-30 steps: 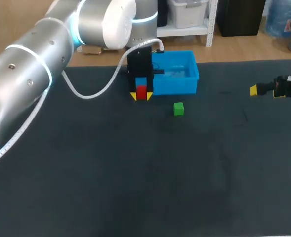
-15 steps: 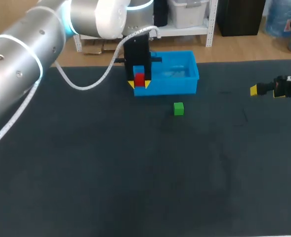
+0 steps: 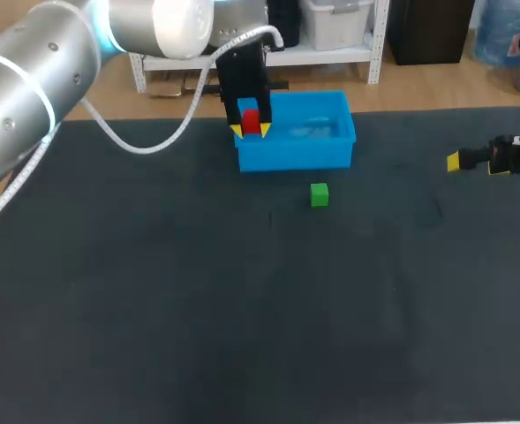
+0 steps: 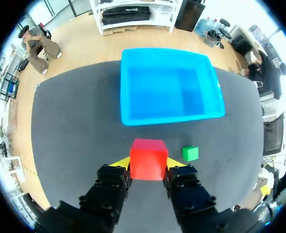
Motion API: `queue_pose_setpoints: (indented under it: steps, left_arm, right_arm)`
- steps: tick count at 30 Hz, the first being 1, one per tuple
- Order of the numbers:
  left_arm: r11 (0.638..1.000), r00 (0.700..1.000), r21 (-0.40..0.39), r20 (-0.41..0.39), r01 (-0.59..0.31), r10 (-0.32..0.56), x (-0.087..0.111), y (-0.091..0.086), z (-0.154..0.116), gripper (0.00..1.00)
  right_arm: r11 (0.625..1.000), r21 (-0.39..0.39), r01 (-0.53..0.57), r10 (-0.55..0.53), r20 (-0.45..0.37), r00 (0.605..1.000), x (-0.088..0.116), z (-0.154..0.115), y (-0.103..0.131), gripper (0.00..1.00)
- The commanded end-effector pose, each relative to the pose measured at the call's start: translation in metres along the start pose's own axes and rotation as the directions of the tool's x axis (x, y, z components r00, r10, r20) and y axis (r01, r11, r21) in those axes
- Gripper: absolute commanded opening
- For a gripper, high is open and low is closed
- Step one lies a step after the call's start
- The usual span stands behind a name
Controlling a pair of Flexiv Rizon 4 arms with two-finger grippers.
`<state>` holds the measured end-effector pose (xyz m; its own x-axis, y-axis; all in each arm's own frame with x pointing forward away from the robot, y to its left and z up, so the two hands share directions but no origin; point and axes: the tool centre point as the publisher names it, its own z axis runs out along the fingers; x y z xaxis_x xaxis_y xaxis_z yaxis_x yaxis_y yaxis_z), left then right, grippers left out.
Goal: Use the left arm to pick the red cube and place it into the blue plastic box first, then use the right arm to grasp the green cube and put it into the same blue plastic box after the first action is fully finished.
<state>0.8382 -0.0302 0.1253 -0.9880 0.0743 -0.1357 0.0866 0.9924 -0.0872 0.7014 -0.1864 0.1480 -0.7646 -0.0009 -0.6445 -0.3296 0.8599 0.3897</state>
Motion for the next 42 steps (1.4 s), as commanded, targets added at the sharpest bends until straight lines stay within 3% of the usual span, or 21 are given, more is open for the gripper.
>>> queue_pose_setpoints:
  steps: [1,26,42]
  left_arm:
    - [0.998,0.997,0.049,0.072,-0.025,0.021,0.003,0.004,-0.004,0.0]
    - [0.993,0.98,0.07,0.18,-0.097,0.083,-0.054,-0.004,-0.023,0.0]
    - [0.987,0.972,0.071,0.198,-0.142,0.125,-0.084,-0.023,-0.02,0.0]
  right_arm:
    - [1.0,0.001,0.0,0.0,0.0,1.0,0.0,0.0,0.0,1.0]
    - [1.0,0.001,0.0,0.0,0.0,1.0,0.0,0.0,0.0,1.0]
    - [1.0,0.001,0.0,0.0,0.0,1.0,0.0,0.0,0.0,1.0]
